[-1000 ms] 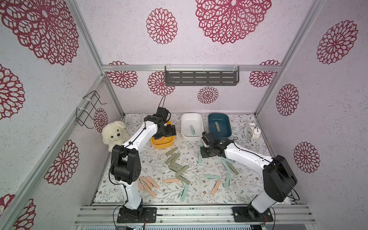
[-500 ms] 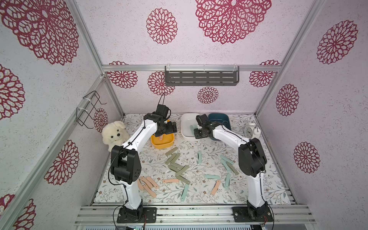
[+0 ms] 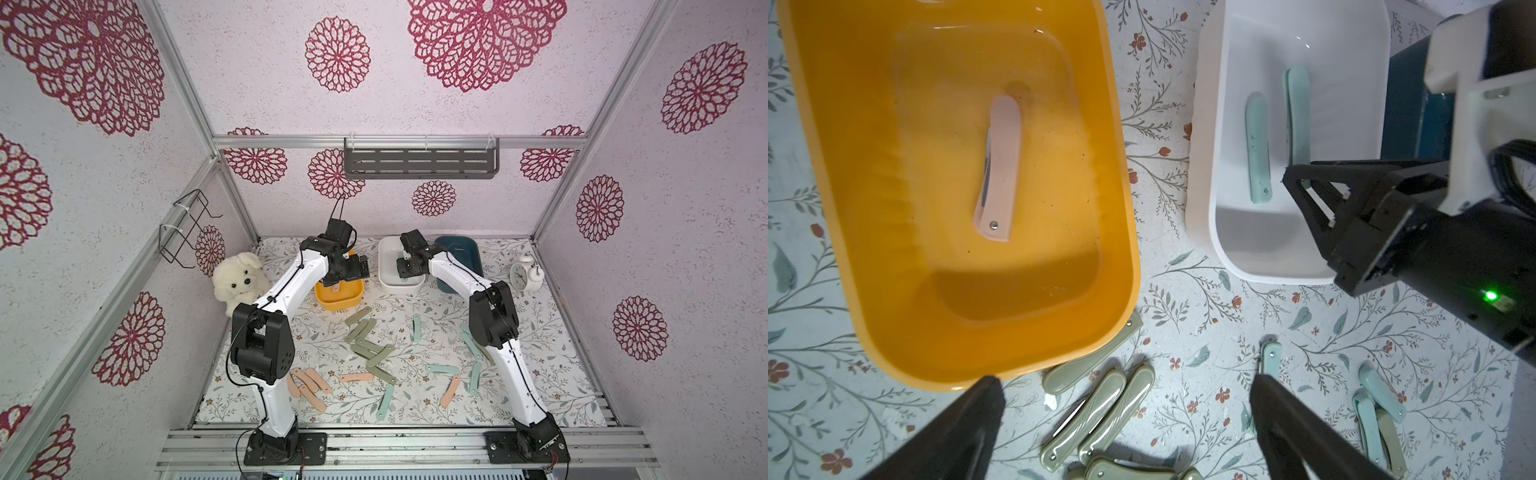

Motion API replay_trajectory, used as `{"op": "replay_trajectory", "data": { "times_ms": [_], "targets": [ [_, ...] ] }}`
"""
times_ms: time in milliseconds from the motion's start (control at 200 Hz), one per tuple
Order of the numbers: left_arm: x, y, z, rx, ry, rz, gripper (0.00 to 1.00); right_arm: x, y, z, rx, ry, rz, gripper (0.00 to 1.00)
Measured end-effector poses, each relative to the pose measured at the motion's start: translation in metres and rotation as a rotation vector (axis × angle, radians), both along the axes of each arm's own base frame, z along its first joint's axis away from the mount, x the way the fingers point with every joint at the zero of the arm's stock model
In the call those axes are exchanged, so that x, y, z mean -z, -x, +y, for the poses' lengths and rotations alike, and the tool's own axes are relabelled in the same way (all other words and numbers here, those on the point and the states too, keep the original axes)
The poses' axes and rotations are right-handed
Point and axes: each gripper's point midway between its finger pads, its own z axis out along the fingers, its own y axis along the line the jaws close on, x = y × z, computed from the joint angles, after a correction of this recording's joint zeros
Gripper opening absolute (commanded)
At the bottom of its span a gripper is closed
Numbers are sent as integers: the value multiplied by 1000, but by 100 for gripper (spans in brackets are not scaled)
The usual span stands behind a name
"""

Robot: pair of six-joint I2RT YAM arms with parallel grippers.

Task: Place the fruit knives into the storage box by color
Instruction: Place the fruit knife in the storage box, then pick up the fruit knife from the center of the board.

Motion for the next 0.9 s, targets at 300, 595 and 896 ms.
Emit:
{"op": "replay_trajectory", "data": {
  "times_ms": [300,595,896],
  "targets": [
    [14,12,1,4,-13,40,97,-7,-3,2,-19,21,13,50],
    [0,44,-14,26,11,15,97,-46,51,-6,-47,30,19,51],
    [24,76,-23,36,4,69,97,-49,159,-23,-56,-26,36,52]
  ]
}}
